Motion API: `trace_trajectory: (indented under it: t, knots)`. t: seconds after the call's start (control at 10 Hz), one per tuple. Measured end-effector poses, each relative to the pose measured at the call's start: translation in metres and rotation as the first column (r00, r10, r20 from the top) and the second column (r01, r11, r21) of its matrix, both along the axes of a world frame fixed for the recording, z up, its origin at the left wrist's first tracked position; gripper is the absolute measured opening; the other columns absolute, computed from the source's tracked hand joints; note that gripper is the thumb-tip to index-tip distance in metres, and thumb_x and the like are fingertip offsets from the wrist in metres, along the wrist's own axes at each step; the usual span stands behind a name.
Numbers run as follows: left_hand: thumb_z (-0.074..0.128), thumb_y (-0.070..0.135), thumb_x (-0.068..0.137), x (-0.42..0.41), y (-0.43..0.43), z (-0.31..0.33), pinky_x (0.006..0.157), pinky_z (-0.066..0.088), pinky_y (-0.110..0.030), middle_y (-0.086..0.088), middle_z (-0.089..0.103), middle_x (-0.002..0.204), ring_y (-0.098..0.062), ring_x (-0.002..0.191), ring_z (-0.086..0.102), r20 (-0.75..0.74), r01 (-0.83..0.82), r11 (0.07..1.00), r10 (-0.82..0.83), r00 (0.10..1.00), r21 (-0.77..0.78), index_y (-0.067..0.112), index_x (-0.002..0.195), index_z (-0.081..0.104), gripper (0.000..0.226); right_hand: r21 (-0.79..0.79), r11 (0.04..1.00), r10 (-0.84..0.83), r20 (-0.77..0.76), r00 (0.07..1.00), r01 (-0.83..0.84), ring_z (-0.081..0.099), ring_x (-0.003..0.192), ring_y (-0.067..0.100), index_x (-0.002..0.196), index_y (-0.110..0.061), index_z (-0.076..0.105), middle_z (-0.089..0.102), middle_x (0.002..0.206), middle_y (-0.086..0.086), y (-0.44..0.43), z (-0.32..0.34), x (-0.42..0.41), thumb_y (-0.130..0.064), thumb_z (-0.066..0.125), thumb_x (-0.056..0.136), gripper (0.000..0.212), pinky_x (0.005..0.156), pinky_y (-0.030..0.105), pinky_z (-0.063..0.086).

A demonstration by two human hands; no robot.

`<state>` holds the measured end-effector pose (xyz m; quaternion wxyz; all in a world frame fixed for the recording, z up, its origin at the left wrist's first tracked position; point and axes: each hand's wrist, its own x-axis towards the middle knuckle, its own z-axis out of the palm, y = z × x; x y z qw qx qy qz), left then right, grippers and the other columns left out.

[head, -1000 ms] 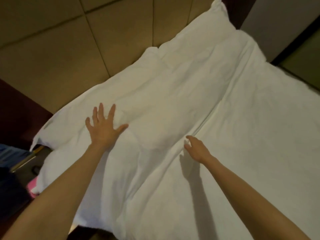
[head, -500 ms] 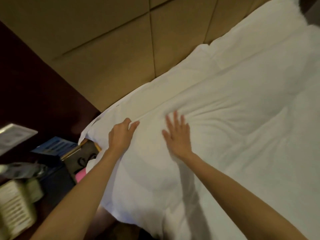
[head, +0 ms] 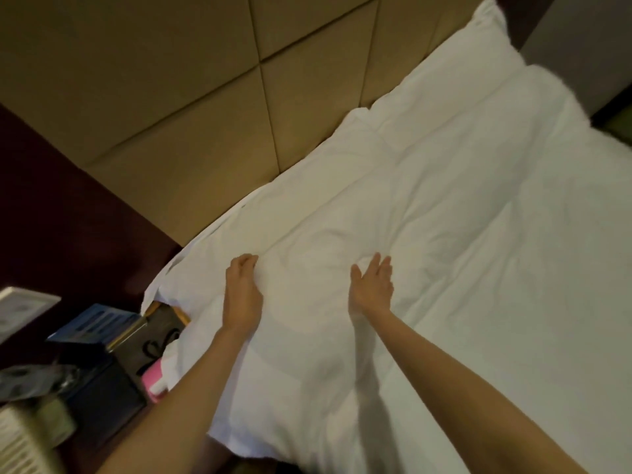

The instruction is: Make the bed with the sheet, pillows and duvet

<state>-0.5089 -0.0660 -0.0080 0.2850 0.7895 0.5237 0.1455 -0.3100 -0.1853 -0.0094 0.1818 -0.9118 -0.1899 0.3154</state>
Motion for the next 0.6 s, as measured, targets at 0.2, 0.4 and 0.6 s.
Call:
trace_trajectory:
  t: [0.2, 0.4, 0.6]
  knots:
    - [0.036, -0.008, 0.093, 0.047, -0.017, 0.034, 0.11, 0.016, -0.016, -0.008, 0.035, 0.149, -0.02, 0.137, 0.032, 0.065, 0.114, 0.983, -0.105, 0.992, -0.145, 0.005, 0.142, 0.041, 0.051, 0.025, 1.0, 0.012, -0.328, 0.945, -0.003, 0.039, 0.132, 0.029, 0.137, -0.002, 0.041, 0.036, 0.146, 0.016, -0.035, 0.033, -0.003, -0.027, 0.048, 0.092, 0.052, 0.102, 0.032, 0.037]
    - [0.047, 0.005, 0.097, 0.096, -0.039, 0.067, 0.102, 0.041, -0.031, -0.013, 0.059, 0.126, -0.026, 0.116, 0.055, 0.154, 0.346, 0.916, -0.319, 0.935, -0.205, 0.0, 0.121, 0.06, 0.028, 0.172, 0.928, -0.212, -0.49, 0.846, 0.332, 0.059, 0.072, 0.017, 0.1, -0.007, 0.061, 0.065, 0.091, 0.01, -0.099, 0.082, 0.035, -0.015, 0.05, 0.093, 0.015, 0.059, 0.022, 0.042]
    - [0.044, 0.001, 0.095, 0.145, -0.097, 0.088, 0.065, 0.042, -0.005, -0.013, 0.061, 0.118, -0.015, 0.094, 0.055, 0.165, 0.469, 0.781, -0.443, 0.881, -0.411, -0.002, 0.119, 0.06, 0.03, 0.218, 0.812, -0.409, -0.448, 0.795, 0.541, 0.061, 0.069, 0.018, 0.096, -0.006, 0.062, 0.067, 0.084, 0.01, -0.192, 0.1, 0.06, -0.014, 0.051, 0.092, 0.014, 0.062, 0.025, 0.044]
